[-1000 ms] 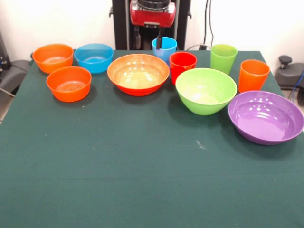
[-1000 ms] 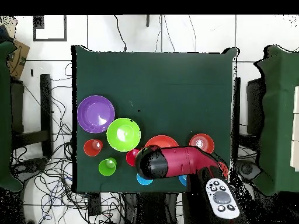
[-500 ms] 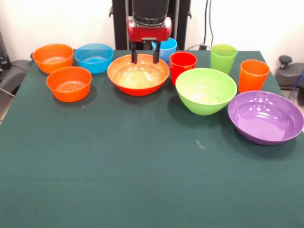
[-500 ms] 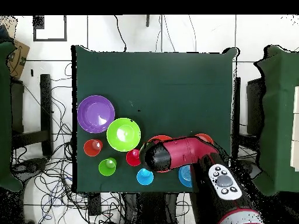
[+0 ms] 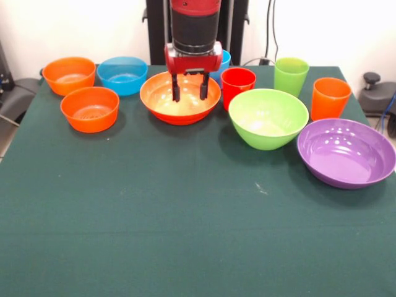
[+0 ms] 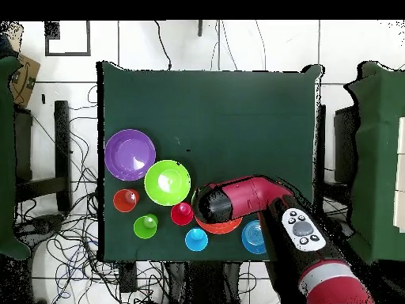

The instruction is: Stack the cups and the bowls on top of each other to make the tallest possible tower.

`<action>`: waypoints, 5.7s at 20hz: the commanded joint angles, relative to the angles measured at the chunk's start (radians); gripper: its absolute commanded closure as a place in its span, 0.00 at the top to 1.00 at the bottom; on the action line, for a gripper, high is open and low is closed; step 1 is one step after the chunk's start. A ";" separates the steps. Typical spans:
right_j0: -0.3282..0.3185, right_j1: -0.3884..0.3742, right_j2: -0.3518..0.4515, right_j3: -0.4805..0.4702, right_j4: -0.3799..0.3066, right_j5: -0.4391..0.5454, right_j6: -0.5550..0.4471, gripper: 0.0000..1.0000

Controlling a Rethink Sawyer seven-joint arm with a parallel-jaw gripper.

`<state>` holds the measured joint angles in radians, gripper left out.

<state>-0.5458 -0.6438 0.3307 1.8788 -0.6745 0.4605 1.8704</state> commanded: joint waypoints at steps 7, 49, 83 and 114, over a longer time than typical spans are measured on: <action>-0.035 0.038 0.139 -0.083 -0.130 0.116 -0.275 1.00; -0.242 -0.097 0.304 0.005 -0.122 0.230 -0.328 1.00; -0.276 -0.196 0.444 0.084 -0.010 0.292 -0.263 1.00; -0.078 -0.157 0.277 0.055 -0.090 0.084 -0.082 1.00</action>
<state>-0.6593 -0.8560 0.6750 1.9431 -0.6925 0.6181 1.7280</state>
